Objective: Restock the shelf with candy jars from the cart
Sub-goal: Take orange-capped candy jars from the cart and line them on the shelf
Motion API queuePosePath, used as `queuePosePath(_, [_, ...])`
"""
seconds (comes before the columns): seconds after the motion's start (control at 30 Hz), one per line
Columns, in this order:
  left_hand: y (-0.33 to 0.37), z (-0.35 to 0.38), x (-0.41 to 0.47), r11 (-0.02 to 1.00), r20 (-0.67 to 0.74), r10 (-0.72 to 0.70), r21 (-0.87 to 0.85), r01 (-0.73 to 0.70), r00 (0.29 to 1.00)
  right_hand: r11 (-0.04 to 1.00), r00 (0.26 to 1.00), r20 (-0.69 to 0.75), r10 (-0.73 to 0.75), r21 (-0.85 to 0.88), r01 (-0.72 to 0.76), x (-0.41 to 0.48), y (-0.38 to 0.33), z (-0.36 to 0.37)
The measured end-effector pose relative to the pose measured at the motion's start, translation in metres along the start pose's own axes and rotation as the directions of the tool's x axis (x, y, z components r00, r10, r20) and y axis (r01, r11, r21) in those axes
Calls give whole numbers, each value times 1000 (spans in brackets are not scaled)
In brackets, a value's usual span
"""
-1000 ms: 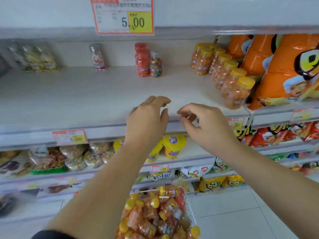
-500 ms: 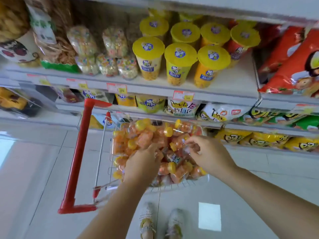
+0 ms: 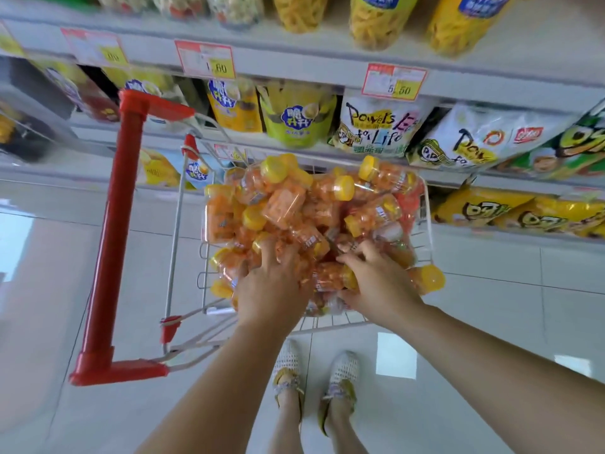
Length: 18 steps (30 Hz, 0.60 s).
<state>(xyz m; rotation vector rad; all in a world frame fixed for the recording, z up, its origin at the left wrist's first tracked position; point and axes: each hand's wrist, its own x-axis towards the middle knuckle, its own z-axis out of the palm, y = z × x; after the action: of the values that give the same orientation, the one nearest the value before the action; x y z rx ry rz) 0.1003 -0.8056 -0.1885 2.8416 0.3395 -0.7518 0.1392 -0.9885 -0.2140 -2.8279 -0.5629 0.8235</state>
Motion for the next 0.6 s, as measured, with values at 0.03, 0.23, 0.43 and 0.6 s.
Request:
queuePosePath(0.03, [0, 0, 3, 1000, -5, -1, -3, 1, 1000, 1000, 1000, -6, 2, 6, -2, 1, 0, 1])
queuePosePath(0.23, [-4, -7, 10, 982, -48, -49, -187, 39, 998, 993, 999, 16, 30, 112, -31, -2, -2, -11])
queuePosePath(0.43, [-8, -20, -20, 888, -55, -34, -460, 5, 998, 873, 998, 38, 53, 483, -64, -30, 6, -56])
queuePosePath(0.6, [5, -56, -66, 507, 54, -114, -856, 105, 992, 805, 996, 50, 71, 587, -87, -74, 8, -131])
